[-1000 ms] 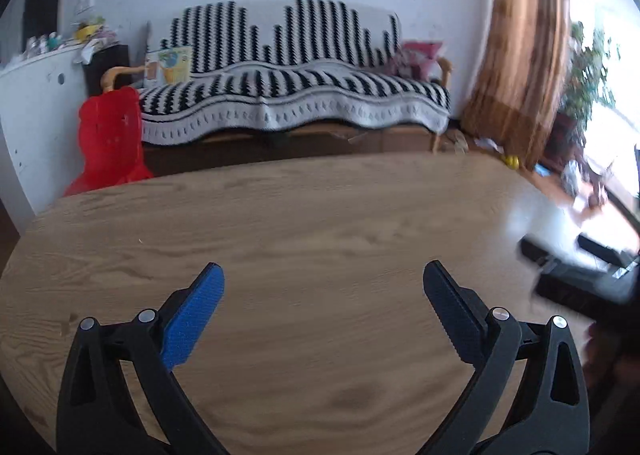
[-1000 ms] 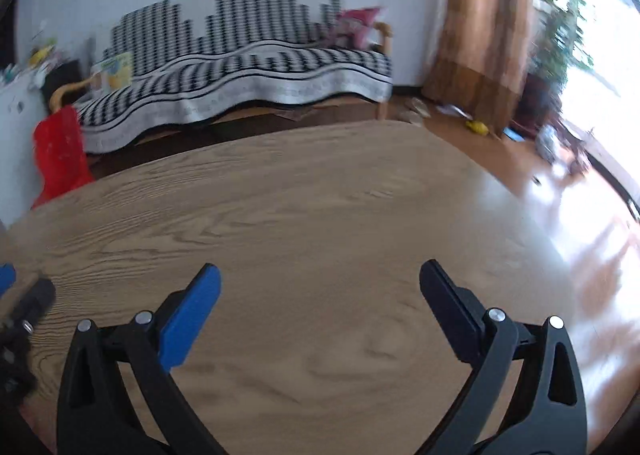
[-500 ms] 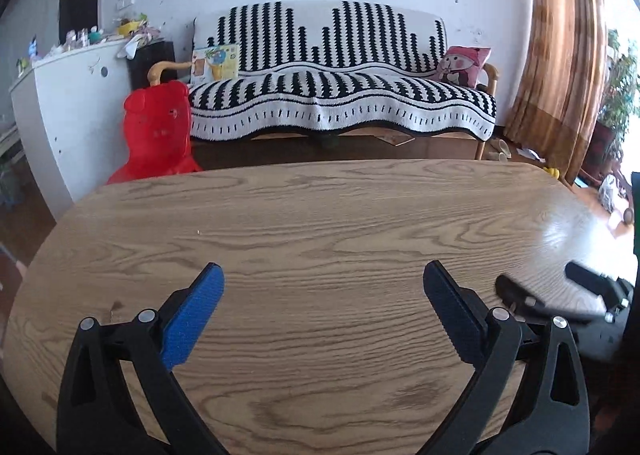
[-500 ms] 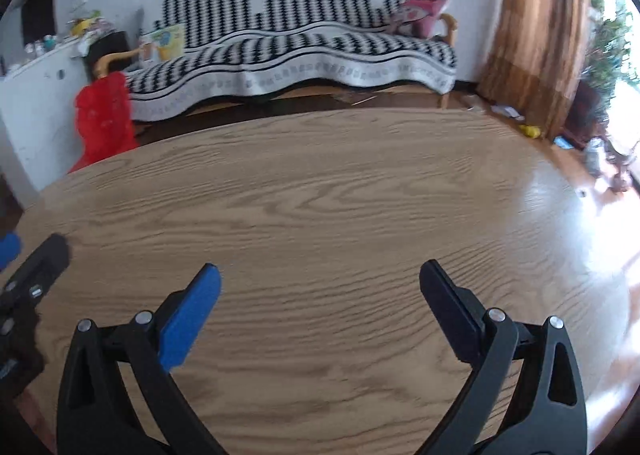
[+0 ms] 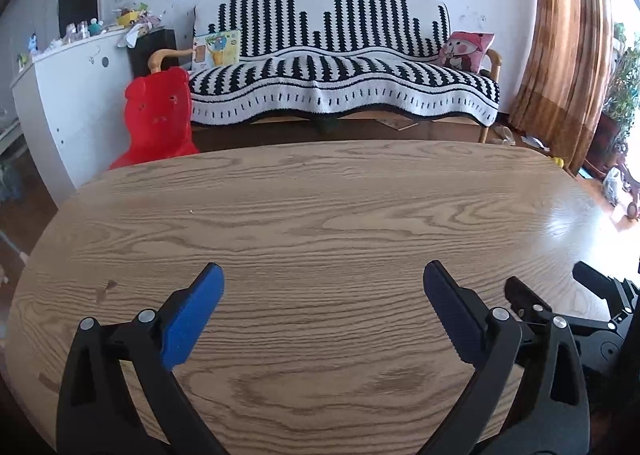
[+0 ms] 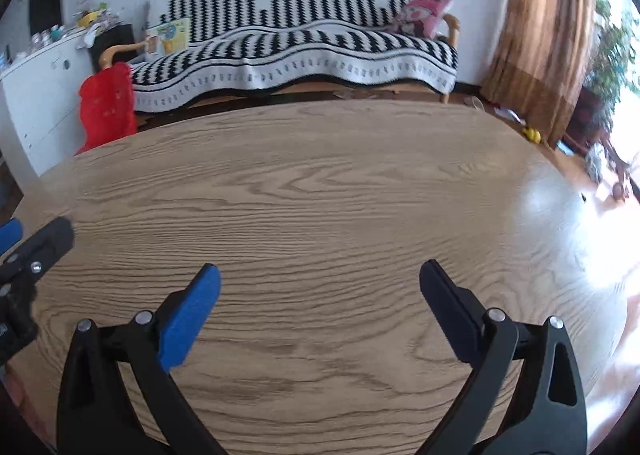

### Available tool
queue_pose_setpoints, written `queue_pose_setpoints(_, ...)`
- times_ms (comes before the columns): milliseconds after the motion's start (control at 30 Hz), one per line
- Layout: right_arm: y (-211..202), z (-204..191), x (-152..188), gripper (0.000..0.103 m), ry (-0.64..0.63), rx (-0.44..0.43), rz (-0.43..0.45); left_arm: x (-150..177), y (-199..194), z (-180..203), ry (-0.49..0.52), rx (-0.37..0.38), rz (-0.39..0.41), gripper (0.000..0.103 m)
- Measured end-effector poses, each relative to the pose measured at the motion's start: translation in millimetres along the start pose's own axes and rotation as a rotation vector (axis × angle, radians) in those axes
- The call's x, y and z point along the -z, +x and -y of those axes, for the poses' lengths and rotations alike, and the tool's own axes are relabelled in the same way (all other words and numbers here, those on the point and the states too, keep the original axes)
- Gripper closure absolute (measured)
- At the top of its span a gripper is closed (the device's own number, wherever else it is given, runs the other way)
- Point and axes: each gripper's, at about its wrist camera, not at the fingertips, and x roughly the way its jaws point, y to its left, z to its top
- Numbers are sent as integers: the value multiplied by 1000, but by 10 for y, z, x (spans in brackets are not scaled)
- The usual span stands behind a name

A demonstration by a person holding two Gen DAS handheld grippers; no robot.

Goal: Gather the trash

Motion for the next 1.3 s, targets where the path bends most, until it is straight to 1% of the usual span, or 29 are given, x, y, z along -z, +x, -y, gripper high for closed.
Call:
queue_pose_setpoints(33,20,27,2,7,6,32,-4,-7,-4,2,1,3,3,6)
queue_pose_setpoints(100,39,63,11,7,11,54,-12,-9,-12,8,-3,7,7,6)
queue_pose_setpoints(200,43,112,28,7,16,37,-13,-4,14,21,-8,13,-7,6)
queue_pose_setpoints(267,43,115,29,7,7,44,-16,-1,32,33,-8,11,-16,6)
queue_pose_setpoints(533,42,141,23,7,9,43,-17,20,44,97,15,0,-16,6)
queue_pose_setpoints(800,44,165,16,7,-3,35,-18,34,71,103,3,8,-34,6)
queue_pose_setpoints(1300,27,292,1,7,37,23,-20,42,66,145,19,5,-42,6)
